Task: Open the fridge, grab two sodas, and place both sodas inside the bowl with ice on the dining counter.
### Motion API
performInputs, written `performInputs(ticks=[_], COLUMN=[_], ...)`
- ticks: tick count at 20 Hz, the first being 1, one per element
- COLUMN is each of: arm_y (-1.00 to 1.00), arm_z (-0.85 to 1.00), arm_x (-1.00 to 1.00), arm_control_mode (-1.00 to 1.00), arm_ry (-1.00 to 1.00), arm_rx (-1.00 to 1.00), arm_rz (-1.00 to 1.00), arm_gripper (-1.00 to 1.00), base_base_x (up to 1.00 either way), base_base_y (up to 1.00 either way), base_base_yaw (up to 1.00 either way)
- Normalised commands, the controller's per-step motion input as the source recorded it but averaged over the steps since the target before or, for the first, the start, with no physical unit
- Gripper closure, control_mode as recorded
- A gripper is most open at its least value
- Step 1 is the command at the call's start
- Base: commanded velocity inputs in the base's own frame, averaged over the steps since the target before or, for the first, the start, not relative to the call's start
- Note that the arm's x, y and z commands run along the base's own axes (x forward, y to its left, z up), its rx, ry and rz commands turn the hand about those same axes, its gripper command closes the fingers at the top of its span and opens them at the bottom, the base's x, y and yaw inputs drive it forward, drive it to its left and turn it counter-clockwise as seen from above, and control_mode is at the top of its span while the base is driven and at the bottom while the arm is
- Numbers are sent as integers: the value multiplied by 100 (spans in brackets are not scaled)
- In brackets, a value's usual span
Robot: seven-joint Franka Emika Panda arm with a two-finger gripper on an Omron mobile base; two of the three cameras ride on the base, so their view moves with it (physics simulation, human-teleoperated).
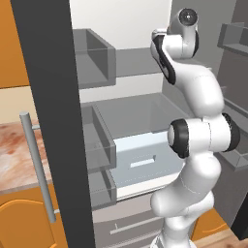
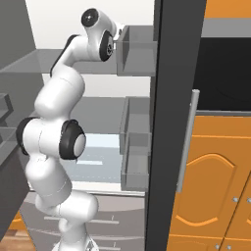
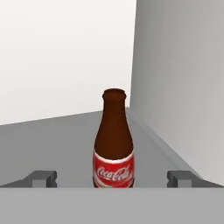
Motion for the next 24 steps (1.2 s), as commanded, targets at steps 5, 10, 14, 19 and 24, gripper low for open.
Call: performInputs(ticks=[5, 10, 14, 19, 24], arm_y=[-7, -3, -2, -1, -1], arm_z=[-5, -12, -15, -9, -8], arm_x=[22, 7, 8, 18, 20], arm_control_mode=[-100, -100, -100, -100, -100], arm_ry=[5, 5, 6, 5, 5], arm_rx=[0, 0, 0, 0, 0], arm_rz=[0, 0, 0, 0, 0], arm_gripper=[-100, -100, -100, -100, 100], base_base_x=[0, 0, 0, 0, 0], base_base_y=[0, 0, 0, 0, 0], base_base_yaw=[0, 0, 0, 0, 0])
